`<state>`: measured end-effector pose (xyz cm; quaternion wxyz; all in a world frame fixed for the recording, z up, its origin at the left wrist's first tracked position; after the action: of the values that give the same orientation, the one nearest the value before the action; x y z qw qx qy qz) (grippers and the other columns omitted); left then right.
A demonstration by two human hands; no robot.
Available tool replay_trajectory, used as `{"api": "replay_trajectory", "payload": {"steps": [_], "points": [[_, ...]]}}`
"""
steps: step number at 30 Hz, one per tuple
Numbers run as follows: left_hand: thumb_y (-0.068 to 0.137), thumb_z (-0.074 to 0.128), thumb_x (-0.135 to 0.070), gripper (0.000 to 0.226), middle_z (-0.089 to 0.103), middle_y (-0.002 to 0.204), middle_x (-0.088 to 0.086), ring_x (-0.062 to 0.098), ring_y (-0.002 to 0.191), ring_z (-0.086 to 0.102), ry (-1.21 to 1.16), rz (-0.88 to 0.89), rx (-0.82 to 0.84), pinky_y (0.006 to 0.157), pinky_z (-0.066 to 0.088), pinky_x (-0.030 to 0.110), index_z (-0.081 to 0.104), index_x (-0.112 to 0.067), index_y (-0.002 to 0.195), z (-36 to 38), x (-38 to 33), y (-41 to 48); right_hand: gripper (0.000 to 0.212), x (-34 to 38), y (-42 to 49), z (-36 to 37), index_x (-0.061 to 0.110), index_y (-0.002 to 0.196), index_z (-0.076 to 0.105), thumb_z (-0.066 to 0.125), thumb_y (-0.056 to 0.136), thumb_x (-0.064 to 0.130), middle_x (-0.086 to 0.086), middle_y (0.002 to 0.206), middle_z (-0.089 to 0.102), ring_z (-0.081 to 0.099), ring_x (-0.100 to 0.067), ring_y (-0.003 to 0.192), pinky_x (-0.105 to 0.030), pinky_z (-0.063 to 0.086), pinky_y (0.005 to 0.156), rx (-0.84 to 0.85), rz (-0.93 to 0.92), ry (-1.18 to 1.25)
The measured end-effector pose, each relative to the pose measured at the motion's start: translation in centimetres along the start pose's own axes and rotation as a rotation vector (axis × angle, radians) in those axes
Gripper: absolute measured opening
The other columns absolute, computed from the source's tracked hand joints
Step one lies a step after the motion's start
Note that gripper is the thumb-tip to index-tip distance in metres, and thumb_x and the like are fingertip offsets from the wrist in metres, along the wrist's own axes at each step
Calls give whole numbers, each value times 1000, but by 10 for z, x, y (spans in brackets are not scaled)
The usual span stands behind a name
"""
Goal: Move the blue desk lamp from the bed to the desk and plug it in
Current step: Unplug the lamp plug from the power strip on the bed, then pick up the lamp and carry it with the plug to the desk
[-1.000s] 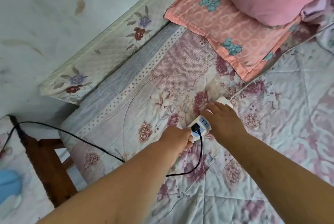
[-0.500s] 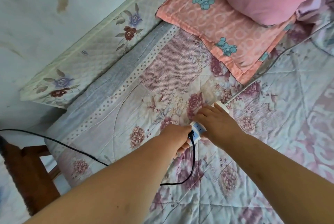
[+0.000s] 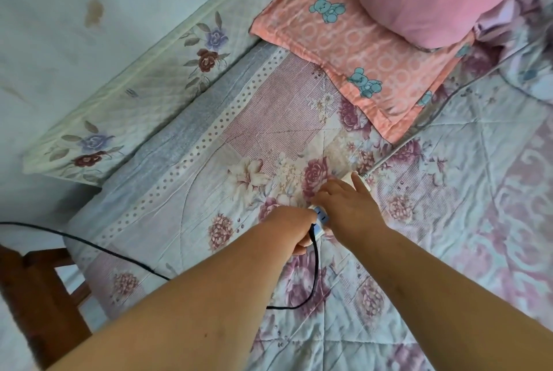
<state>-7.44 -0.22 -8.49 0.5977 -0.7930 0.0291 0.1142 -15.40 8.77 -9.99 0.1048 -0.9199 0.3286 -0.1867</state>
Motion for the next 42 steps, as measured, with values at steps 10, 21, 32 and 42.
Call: {"api": "replay_trajectory", "payload": {"steps": [10, 21, 32, 42], "points": [[85, 64, -38, 32, 68, 73, 9, 19, 56, 57, -247, 110, -94, 54, 42, 26, 71, -6, 83, -53, 26, -46, 59, 10, -4, -8, 22, 142, 42, 59, 86, 13, -4, 149, 40, 18, -23, 146, -44, 7, 118, 149, 69, -5], [69, 82, -41, 36, 70, 94, 1, 19, 94, 63, -685, 266, -206, 95, 48, 39, 70, -13, 90, -137, 71, -144, 32, 112, -85, -82, 24, 103, 70, 52, 90, 47, 9, 96, 75, 65, -10, 99, -31, 48, 86, 211, 303, 1027], [77, 77, -41, 34, 73, 98, 4, 18, 94, 64, -524, 601, -260, 86, 51, 37, 72, -10, 91, -204, 55, -290, 19, 244, -117, -195, 35, 90, 71, 55, 91, 25, 9, 68, 70, 66, -3, 72, -29, 50, 74, 36, 87, 1189], [92, 52, -38, 43, 69, 113, 14, 26, 91, 62, 540, 686, -479, 81, 50, 37, 69, -2, 110, -277, 39, -399, 25, 300, -145, -258, 41, 84, 75, 57, 91, 25, 6, 73, 75, 69, -8, 75, -34, 48, 77, -110, 92, 1210]]}}
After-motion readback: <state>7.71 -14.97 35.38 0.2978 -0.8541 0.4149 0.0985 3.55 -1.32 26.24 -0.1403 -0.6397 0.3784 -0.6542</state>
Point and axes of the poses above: each hand's wrist, its own y-axis towards the middle knuckle, its own z-axis out of the palm, x = y × z, the point moved 5 cm from there along y, towards the middle knuckle
